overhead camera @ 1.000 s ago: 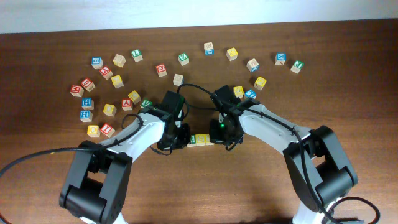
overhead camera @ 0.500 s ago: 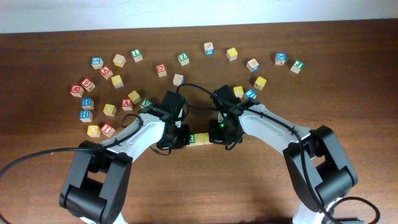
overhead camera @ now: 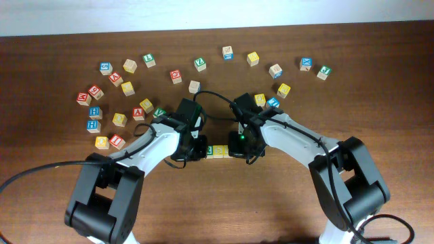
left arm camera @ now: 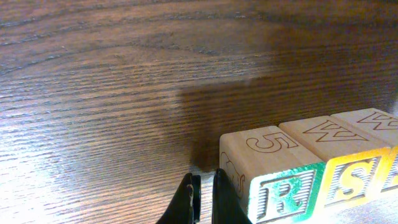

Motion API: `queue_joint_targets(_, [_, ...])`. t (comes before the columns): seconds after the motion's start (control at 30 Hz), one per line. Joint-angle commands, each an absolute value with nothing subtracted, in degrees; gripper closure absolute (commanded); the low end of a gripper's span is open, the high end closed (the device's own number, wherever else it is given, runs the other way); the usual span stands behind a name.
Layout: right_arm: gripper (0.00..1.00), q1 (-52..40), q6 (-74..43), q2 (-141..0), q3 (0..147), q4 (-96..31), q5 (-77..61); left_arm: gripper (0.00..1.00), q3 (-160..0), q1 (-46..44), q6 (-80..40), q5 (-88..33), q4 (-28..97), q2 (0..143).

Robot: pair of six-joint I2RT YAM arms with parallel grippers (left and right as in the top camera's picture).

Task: Spell out RSS
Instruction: 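Hold both grippers against the R and S ends of the row, then lift both grippers up and away from the RSS row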

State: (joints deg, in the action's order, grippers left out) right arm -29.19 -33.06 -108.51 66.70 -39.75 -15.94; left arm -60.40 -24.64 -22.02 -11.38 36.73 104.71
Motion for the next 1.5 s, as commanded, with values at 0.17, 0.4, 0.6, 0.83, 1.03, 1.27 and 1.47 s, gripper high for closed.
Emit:
queue_joint_targets(0.17, [0.95, -29.56, -33.26, -109.14, 67.51, -38.98, -15.86, 0.91, -59.66, -24.86, -20.93, -11.53, 37.06, 105.32])
queue_joint_targets(0.4, [0.94, -29.56, -33.28, -109.12, 67.53, -39.2, -15.86, 0.88, -59.68, -24.86, -20.93, -10.0, 38.52, 105.32])
queue_joint_targets(0.6, [0.93, -29.56, -33.28, -109.12, 67.53, -39.44, -15.88, 0.85, -59.94, -24.4, -20.95, -9.63, 38.63, 105.21])
queue_joint_targets(0.83, [0.94, -29.56, -33.3, -109.12, 67.53, -40.1, -16.1, 0.83, -60.05, -24.12, -20.95, -9.61, 38.09, 105.21])
queue_joint_targets(1.03, [0.91, -29.54, -33.3, -109.12, 67.53, -40.1, -16.05, 0.74, -60.05, -24.12, -20.93, -9.56, 38.33, 105.21])
queue_joint_targets(1.27, [0.89, -28.49, -32.23, -109.01, 68.6, -41.25, -15.86, 0.7, -60.12, -23.83, -21.37, -6.13, 41.28, 105.21])
queue_joint_targets(1.47, [0.89, -26.48, -31.48, -109.01, 68.6, -43.13, -15.86, 0.71, -60.14, -23.83, -21.39, -5.63, 41.47, 105.21])
